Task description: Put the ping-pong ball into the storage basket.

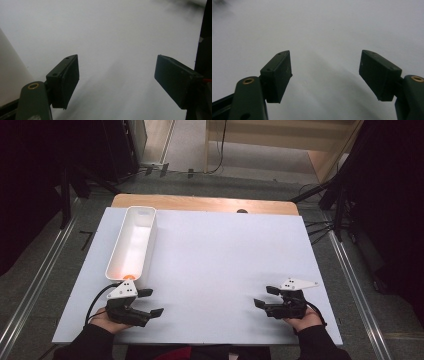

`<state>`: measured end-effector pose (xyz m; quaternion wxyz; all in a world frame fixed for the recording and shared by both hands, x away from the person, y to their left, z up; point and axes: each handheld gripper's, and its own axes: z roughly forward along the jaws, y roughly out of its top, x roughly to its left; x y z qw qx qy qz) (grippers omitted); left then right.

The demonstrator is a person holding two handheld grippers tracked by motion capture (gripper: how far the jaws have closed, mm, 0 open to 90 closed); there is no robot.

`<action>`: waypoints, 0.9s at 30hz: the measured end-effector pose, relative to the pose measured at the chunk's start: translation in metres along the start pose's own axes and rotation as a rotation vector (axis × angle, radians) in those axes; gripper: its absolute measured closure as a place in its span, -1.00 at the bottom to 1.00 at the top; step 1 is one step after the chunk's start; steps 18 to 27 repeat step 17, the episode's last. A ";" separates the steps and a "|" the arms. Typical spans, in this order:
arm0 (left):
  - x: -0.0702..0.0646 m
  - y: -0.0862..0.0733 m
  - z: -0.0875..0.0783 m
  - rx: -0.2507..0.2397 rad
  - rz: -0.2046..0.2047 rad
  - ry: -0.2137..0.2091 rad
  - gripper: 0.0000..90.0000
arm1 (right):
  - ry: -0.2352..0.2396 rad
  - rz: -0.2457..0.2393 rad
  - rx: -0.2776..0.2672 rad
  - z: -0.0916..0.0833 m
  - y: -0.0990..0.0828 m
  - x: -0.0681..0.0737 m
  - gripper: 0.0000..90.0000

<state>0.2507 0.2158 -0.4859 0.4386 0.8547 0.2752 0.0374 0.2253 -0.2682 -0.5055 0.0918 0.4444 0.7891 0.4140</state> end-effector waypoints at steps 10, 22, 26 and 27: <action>0.000 0.000 0.000 0.000 0.001 -0.001 -0.55 | 0.003 0.003 0.007 0.000 0.000 0.001 -0.44; 0.000 0.000 0.000 0.006 0.004 -0.003 -0.55 | 0.003 0.005 0.007 0.000 0.000 0.001 -0.44; 0.000 0.000 0.000 0.006 0.004 -0.003 -0.55 | 0.003 0.005 0.007 0.000 0.000 0.001 -0.44; 0.000 0.000 0.000 0.006 0.004 -0.003 -0.55 | 0.003 0.005 0.007 0.000 0.000 0.001 -0.44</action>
